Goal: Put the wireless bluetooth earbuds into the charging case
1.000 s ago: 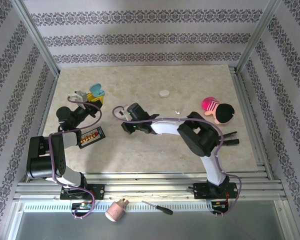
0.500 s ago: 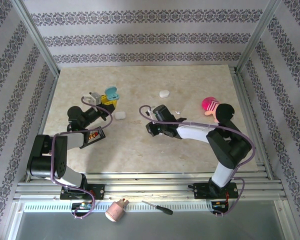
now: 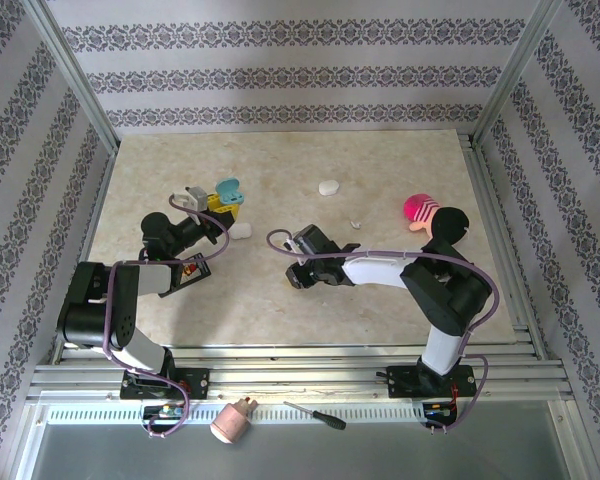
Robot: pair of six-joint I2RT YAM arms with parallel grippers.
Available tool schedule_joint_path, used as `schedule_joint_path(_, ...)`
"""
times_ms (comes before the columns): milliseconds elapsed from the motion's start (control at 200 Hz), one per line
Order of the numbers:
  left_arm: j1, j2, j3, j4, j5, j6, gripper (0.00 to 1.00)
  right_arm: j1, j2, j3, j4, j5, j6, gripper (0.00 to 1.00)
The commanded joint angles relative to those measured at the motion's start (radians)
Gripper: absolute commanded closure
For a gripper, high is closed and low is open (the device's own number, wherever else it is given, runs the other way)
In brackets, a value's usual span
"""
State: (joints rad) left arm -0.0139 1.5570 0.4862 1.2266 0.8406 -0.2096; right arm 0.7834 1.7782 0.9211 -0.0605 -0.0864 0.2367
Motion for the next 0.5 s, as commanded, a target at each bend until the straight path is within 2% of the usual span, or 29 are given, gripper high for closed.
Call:
schedule_joint_path(0, -0.011, 0.005, 0.009, 0.044, 0.016, -0.007, 0.80, 0.003, -0.042, 0.021, -0.010, 0.008, 0.008, 0.57)
schedule_joint_path(145, -0.009, 0.010, 0.012, 0.047, 0.018, -0.010, 0.80, -0.016, -0.079, 0.004, 0.047, -0.046, 0.077, 0.52)
schedule_joint_path(290, -0.011, 0.013, 0.014, 0.049, 0.019, -0.011, 0.80, -0.060, -0.065, 0.000, 0.080, -0.129, 0.172, 0.51)
schedule_joint_path(495, -0.010, 0.015, 0.013, 0.046, 0.019, -0.005, 0.80, -0.063, -0.039, 0.013, 0.072, -0.177, 0.199, 0.53)
